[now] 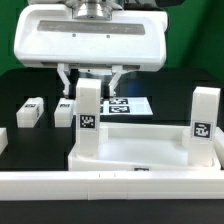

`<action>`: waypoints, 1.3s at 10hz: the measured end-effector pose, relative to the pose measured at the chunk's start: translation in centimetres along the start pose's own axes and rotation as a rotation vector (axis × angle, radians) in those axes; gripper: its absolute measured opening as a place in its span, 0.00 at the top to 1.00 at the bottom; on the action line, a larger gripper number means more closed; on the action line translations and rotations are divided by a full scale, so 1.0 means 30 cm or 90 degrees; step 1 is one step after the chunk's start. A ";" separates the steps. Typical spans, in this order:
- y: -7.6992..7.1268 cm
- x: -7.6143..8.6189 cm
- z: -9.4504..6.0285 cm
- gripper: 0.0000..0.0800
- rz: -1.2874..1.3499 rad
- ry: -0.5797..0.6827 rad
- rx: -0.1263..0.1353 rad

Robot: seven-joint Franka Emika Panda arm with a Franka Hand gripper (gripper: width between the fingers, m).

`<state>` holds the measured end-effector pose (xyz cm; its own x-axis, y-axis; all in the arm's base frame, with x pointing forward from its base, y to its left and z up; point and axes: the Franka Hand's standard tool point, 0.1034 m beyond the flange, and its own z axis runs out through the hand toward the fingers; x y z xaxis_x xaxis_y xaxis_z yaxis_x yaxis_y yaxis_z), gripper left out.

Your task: Assemble desk

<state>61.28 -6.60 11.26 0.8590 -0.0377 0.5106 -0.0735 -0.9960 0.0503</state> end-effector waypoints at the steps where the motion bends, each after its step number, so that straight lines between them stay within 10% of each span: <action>1: 0.000 0.000 0.000 0.24 0.000 0.000 0.000; 5: 0.000 -0.001 0.001 0.19 0.000 0.000 0.000; 8: -0.023 0.067 -0.031 0.19 0.041 -0.107 0.070; 13: -0.003 0.022 0.016 0.19 0.041 -0.282 0.101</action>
Offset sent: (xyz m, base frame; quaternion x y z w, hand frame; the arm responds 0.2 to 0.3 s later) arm 0.0000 0.0000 0.0000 0.0000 0.0000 0.0000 1.0000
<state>62.10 -6.56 11.16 0.9911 -0.0964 0.0918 -0.0852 -0.9893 -0.1183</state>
